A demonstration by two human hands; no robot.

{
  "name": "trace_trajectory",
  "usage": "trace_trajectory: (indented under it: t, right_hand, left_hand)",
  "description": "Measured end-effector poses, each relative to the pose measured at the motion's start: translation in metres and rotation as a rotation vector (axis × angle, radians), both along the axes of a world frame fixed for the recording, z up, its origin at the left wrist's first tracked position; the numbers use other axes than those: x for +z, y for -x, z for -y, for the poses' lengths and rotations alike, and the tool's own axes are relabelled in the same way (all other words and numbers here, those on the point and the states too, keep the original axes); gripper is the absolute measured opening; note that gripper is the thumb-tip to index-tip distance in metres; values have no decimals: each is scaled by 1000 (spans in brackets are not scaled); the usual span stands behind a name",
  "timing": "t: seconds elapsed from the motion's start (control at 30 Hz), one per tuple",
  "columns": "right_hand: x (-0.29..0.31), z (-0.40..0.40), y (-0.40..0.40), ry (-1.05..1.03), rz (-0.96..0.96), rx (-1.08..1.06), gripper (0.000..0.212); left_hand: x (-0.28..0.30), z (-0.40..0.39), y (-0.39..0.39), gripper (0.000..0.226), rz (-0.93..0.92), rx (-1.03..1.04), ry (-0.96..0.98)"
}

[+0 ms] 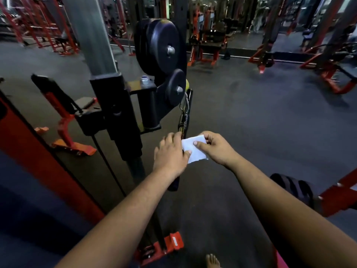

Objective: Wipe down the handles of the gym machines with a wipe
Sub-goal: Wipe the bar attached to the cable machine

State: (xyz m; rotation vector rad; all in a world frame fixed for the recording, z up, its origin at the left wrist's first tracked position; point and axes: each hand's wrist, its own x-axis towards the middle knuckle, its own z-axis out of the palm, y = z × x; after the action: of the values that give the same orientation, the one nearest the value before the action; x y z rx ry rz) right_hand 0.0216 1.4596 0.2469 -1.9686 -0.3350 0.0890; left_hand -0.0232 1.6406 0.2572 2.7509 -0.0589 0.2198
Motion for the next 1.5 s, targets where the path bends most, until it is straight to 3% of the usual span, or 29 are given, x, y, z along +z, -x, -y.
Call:
trace_trajectory:
  t: [0.13,0.37,0.6,0.77,1.0,1.23,1.4,1.5]
  right_hand:
    - [-11,12,-65,79,118,-56,9]
    - [-41,18,-140,36,249,-30,12]
    - [-53,14,-172,-60,286,-16,4]
    - [-47,9,-182,-91,310,-8,2]
    - [-37,5,-217,-165,286,189,20]
    - [-29,33,-261,-193,221,473,15]
    - [-10,68,-348,62,533,113,8]
    - [-5,72,-397,183,699,60,13]
  left_hand:
    - [-2,10,-41,84,-199,58,-102]
    - [-8,23,-95,79,-322,219,-101]
    - [-13,27,-110,64,-286,287,-189]
    - [-18,29,-110,65,-210,318,-281]
    - [-18,40,-114,69,-224,420,-331]
    - [-27,65,-137,85,-195,677,-348]
    - [-30,74,-143,94,-134,815,-342]
    - [-25,79,-142,84,-193,844,-331]
